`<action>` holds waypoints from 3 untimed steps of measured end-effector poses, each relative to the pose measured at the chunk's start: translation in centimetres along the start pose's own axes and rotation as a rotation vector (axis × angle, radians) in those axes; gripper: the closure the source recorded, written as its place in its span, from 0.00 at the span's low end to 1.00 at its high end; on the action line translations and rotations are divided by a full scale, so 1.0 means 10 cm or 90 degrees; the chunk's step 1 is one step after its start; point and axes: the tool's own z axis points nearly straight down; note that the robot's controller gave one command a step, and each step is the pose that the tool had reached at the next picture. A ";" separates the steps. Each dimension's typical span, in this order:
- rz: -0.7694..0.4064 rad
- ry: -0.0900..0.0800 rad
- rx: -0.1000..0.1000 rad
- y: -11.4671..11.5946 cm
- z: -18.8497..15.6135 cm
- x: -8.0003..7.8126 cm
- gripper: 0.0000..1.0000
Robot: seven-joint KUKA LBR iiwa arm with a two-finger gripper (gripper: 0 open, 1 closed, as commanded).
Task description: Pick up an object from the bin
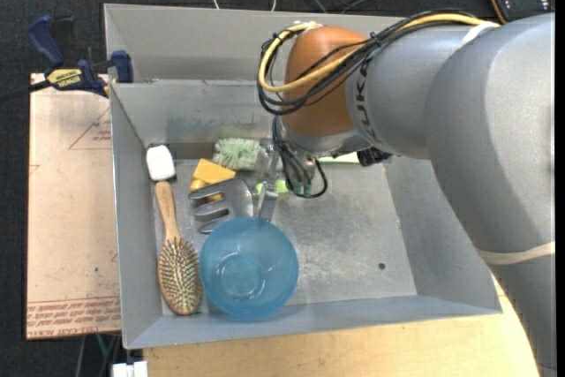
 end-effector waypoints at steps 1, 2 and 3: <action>-0.142 0.000 0.004 -0.04 0.30 -0.15 0.00; 0.071 -0.002 -0.001 -0.10 0.29 0.04 1.00; 0.071 -0.002 -0.001 -0.10 0.29 0.04 1.00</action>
Offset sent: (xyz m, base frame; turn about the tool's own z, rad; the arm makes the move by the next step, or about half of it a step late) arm -0.0066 -0.0099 -0.0301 0.1146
